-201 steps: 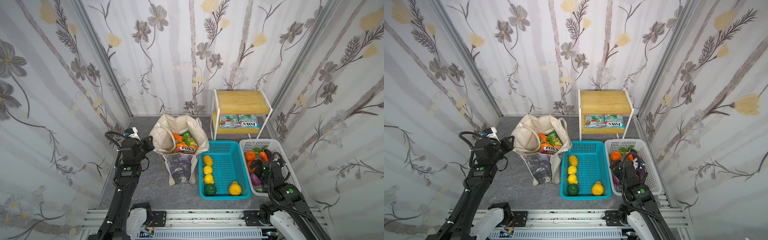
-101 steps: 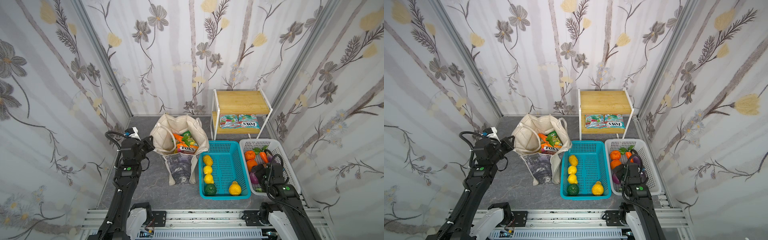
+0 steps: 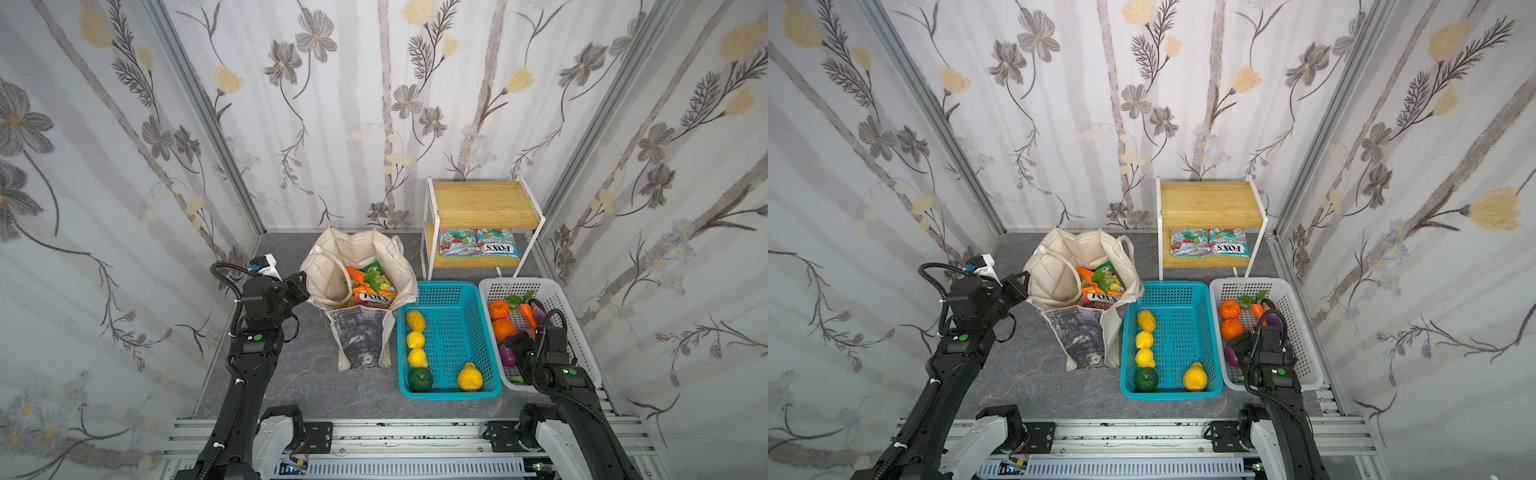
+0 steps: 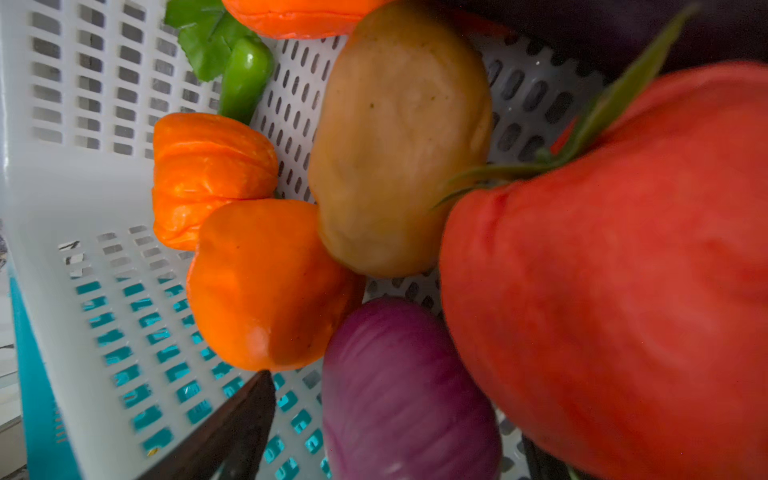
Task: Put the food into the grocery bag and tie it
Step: 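Lower the right gripper onto the purple onion in the basket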
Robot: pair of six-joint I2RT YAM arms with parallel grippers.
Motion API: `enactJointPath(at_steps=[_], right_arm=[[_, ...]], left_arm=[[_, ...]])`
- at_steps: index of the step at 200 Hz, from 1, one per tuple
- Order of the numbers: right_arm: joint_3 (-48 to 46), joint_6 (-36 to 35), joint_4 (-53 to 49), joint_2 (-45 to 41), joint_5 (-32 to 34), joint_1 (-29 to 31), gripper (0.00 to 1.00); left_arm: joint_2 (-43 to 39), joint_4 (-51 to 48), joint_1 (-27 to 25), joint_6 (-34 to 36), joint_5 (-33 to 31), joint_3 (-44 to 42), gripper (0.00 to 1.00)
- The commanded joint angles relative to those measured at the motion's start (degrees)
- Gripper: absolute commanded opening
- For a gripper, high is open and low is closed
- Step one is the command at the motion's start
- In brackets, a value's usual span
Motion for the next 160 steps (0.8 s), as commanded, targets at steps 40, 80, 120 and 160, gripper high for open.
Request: enactJointPath(at_steps=[40, 80, 120, 160], right_arm=[[-2.6, -0.36, 5.6, 1.43, 0.36, -1.17, 0.8], [-3.15, -1.04, 6.35, 0.71, 0.4, -1.35, 0.66], [-0.83, -2.96, 4.96, -4.27, -0.84, -1.35, 0.56], [4.71, -6.03, 1.71, -10.53, 0.22, -1.35, 0.53]], left_arm=[[0.29, 1.64, 0.14, -0.28, 0.28, 0.31, 0.0], [0.46, 1.6, 0.1, -0.37, 0.52, 0.35, 0.0], [0.38, 1.67, 0.08, -0.34, 0.58, 0.37, 0.0], [0.37, 1.68, 0.1, -0.42, 0.71, 0.39, 0.0]])
